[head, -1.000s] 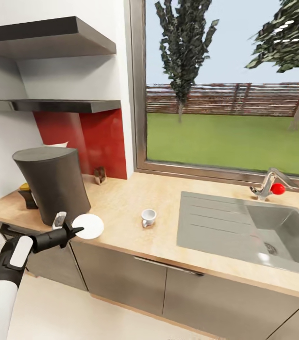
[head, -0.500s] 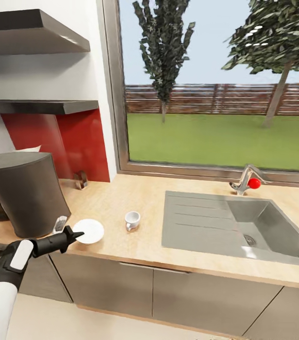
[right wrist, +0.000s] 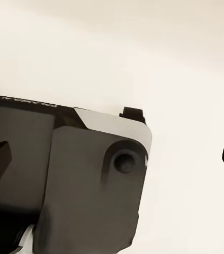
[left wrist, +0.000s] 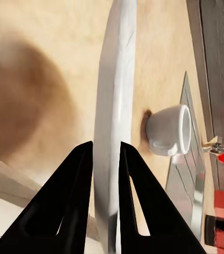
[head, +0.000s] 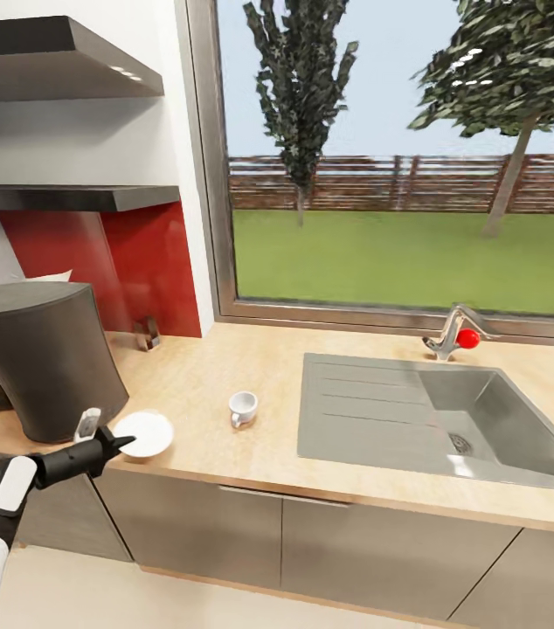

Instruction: Set up a coffee station on the kitchen countertop: keep the coffee maker on the countertop, move the bottle of coffee from the kitchen shelf to the counter next to the coffee maker, place a paper coffee filter on top of the coffee maker, put the saucer next to the coffee maker with the coffee cup on the saucer, and place the electric kettle next to the coffee maker.

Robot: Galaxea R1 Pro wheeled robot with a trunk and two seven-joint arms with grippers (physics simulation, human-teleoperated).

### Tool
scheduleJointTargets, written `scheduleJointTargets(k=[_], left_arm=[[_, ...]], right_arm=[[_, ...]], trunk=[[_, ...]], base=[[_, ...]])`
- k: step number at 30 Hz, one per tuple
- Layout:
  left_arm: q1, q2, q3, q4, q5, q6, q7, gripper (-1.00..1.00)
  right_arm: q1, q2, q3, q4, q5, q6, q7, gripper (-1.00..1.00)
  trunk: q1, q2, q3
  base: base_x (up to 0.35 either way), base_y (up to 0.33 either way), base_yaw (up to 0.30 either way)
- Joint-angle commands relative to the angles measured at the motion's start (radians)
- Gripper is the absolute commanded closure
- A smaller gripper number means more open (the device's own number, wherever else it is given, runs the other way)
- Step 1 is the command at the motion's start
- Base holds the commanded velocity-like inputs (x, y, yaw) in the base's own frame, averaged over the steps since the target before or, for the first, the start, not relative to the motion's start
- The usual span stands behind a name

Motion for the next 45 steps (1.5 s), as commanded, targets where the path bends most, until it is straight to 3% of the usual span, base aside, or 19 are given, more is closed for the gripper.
scheduleJointTargets(k=[1, 45], left_arm=[[0.003, 0.004, 0.012, 0.0, -0.006, 0.005, -0.006, 1.0], [0.022, 0.015, 0.021, 0.014, -0.014, 0.002, -0.004, 1.0]], right_arm=[[-0.001, -0.001, 0.008, -0.001, -0.01, 0.005, 0.002, -1.0], [-0.001, -0.001, 0.008, -0.001, -0.01, 0.005, 0.002, -1.0]], trunk=[[0.001, -0.002, -0.002], [0.001, -0.002, -0.002]], base=[[0.0, 0.0, 0.0], [0.081, 0.0, 0.0]])
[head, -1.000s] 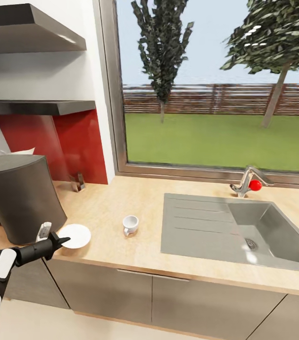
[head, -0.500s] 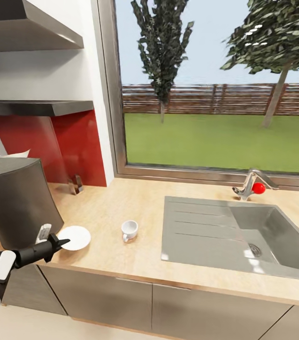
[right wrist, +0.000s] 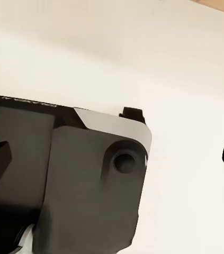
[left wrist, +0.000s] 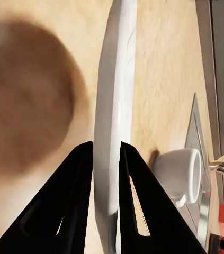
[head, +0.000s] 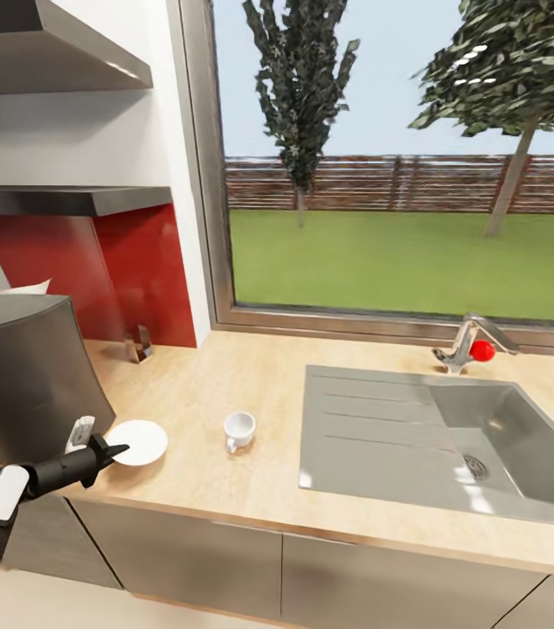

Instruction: Set up a coffee station on the kitchen countertop: keep the coffee maker on the countertop, move the bottle of coffee from the kitchen shelf to the counter next to the coffee maker, place a paper coffee filter on top of the coffee maker, put the saucer next to the coffee maker with the coffee cup on the saucer, and place the electric kettle next to the coffee maker.

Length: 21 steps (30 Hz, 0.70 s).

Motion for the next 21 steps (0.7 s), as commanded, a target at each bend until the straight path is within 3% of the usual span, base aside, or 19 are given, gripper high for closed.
scheduleJointTargets(k=[1, 15, 17, 21], left_arm=[[-0.001, 0.0, 0.004, 0.0, -0.007, 0.005, -0.006, 1.0], [0.001, 0.009, 0.008, 0.0, -0.006, 0.004, 0.02, 1.0], [0.001, 0.011, 0.042, 0.0, -0.006, 0.003, 0.025, 1.0], [0.005, 0.012, 0.063, 0.0, -0.008, 0.001, 0.026, 1.0]], right_arm=[[-0.001, 0.0, 0.008, -0.001, -0.01, 0.005, 0.002, -1.0], [-0.001, 0.0, 0.008, -0.001, -0.01, 0.005, 0.002, -1.0], [-0.001, 0.0, 0.008, -0.001, -0.01, 0.005, 0.002, -1.0], [-0.001, 0.0, 0.008, -0.001, -0.01, 0.005, 0.002, -1.0]], trunk=[[0.001, -0.002, -0.002], [0.001, -0.002, -0.002], [0.001, -0.002, -0.002], [0.001, -0.002, -0.002]], base=[[0.135, 0.0, 0.0], [0.015, 0.0, 0.0], [0.0, 0.0, 0.0], [0.0, 0.0, 0.0]])
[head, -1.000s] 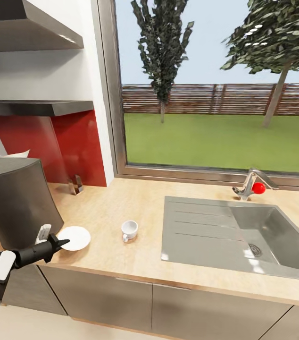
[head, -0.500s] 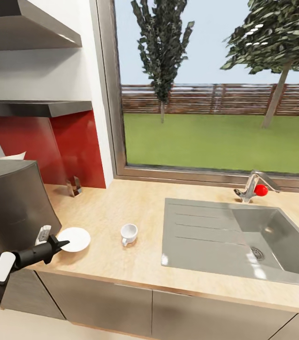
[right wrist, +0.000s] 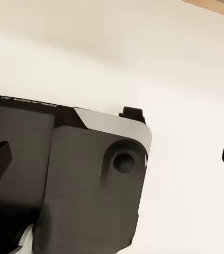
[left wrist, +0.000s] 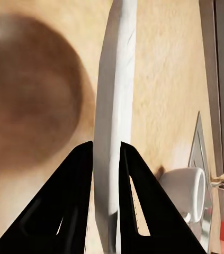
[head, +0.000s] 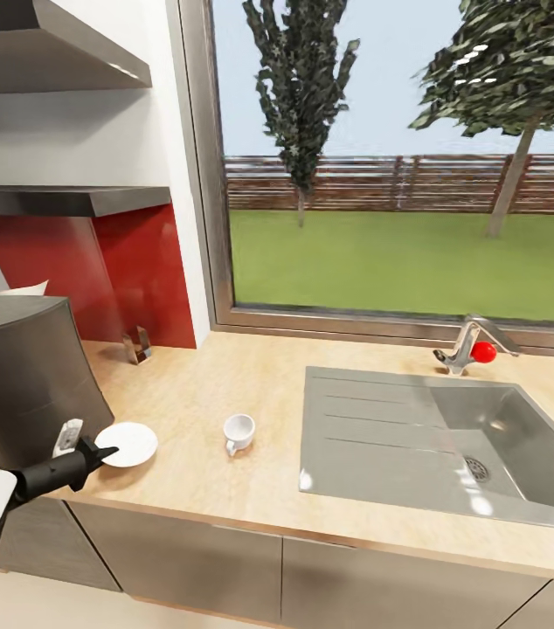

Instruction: Set up a coffee station on the kitchen countertop: keep the coffee maker on the countertop, move the bottle of coffee from the kitchen shelf to the counter next to the coffee maker, place a paper coffee filter on top of the coffee maker, put the saucer next to the coffee maker with the coffee cup on the saucer, and place the electric kettle next to the coffee maker.

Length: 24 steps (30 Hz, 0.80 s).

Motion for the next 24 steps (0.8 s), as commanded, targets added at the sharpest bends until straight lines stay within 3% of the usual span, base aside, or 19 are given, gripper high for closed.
scheduleJointTargets(k=[1, 20, 24], left_arm=[[0.001, 0.0, 0.005, 0.0, -0.006, 0.005, -0.005, 1.0], [0.011, 0.0, 0.008, -0.001, -0.006, 0.004, -0.007, 1.0], [0.021, 0.002, 0.029, -0.001, -0.006, -0.003, -0.007, 1.0]], right_arm=[[-0.001, 0.0, 0.008, -0.002, -0.01, 0.005, 0.002, -1.0], [-0.001, 0.0, 0.008, -0.001, -0.01, 0.005, 0.002, -1.0], [-0.001, 0.0, 0.008, -0.001, -0.01, 0.005, 0.002, -1.0]], trunk=[[0.001, -0.002, -0.002], [0.001, -0.002, -0.002], [0.001, -0.002, -0.002]], base=[[0.0, 0.0, 0.0], [0.036, 0.0, 0.0], [0.0, 0.0, 0.0]])
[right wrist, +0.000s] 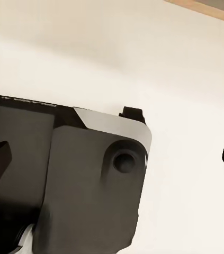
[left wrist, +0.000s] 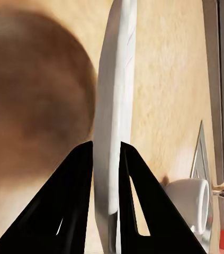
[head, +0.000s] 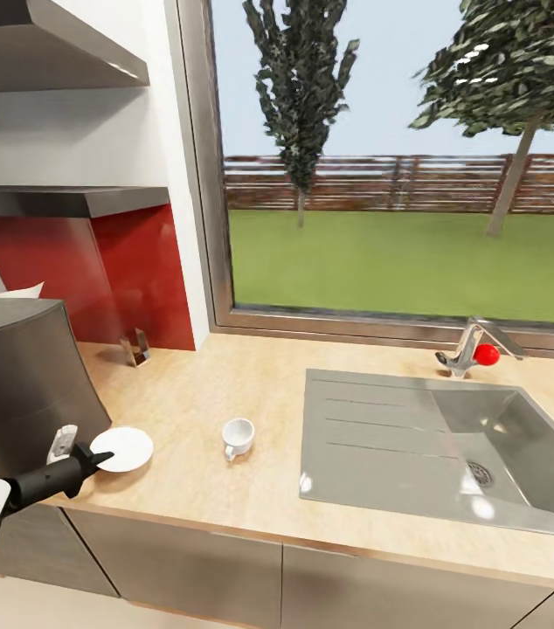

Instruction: Set up a coffee station on the kitchen countertop: keep the coffee maker on the countertop, move the bottle of coffee from the kitchen shelf to the counter next to the coffee maker, place a paper coffee filter on top of the coffee maker, put the saucer next to the coffee maker with the coffee cup on the saucer, and place the electric kettle next to the coffee maker.

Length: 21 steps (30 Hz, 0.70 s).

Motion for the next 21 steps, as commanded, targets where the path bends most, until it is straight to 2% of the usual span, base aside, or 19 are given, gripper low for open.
scheduleJointTargets(k=[1, 15, 21], left_arm=[[-0.001, 0.0, 0.008, 0.0, -0.007, 0.004, -0.005, -1.0], [0.001, 0.0, 0.011, 0.0, -0.008, 0.003, -0.004, -1.0], [0.001, -0.001, 0.01, 0.0, -0.009, 0.003, 0.023, -1.0]], right_arm=[[-0.001, 0.0, 0.008, -0.001, -0.009, 0.005, 0.002, -1.0], [-0.001, 0.001, 0.008, -0.002, -0.01, 0.005, 0.002, -1.0], [-0.001, 0.001, 0.008, -0.002, -0.009, 0.005, 0.002, -1.0]], trunk=[[0.001, -0.002, -0.002], [0.001, -0.002, -0.002], [0.001, -0.002, -0.002]], base=[[0.0, 0.0, 0.0], [-0.002, 0.002, 0.0], [-0.172, 0.199, 0.0]])
